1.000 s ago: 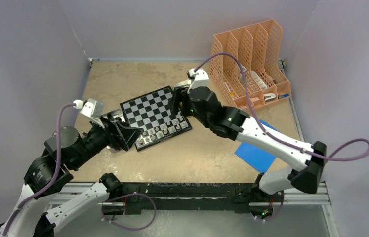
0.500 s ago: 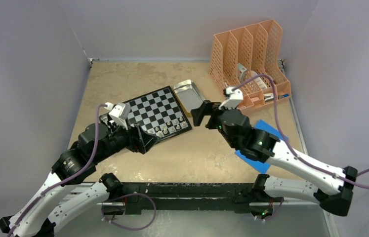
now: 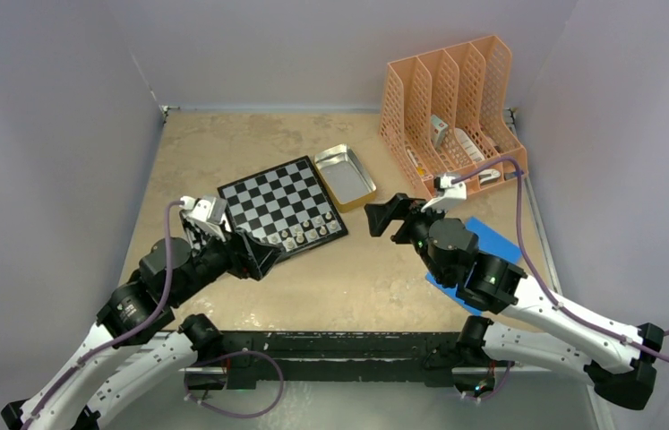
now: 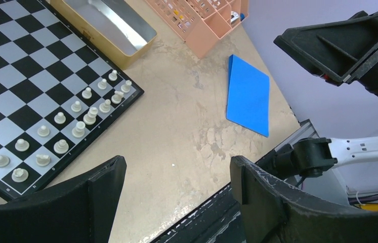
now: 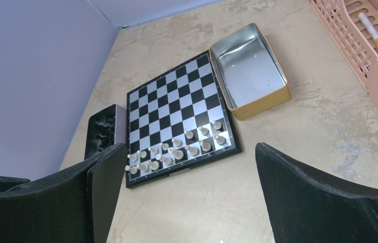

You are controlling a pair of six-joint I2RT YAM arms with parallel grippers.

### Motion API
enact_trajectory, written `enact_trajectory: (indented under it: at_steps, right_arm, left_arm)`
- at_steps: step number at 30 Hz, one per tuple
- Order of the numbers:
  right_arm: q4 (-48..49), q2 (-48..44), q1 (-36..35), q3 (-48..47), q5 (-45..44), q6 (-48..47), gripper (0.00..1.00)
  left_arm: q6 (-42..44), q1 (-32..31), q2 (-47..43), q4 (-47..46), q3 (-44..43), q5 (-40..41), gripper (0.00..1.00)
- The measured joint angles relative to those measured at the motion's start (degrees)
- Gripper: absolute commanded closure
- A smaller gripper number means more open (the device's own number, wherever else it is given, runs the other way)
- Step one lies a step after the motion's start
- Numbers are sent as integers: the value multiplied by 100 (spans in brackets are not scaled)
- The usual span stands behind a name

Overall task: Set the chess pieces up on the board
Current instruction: Reset both arms

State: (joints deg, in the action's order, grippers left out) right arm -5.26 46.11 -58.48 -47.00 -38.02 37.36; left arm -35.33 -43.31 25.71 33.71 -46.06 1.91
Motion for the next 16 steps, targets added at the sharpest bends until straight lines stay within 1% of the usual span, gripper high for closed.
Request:
enact_trajectory:
  at_steps: [6,13,16]
  right_arm:
    - [192,0,0,133,-2,-24,1]
    - [275,11,0,170,-2,-46,1]
    - [330,15,0,205,-4,-79,1]
  left_arm:
    - [59,0,-9,-50,4,203,25]
    - [205,0,109,-326,103,592,26]
    - [313,0,186,-389,105,721,23]
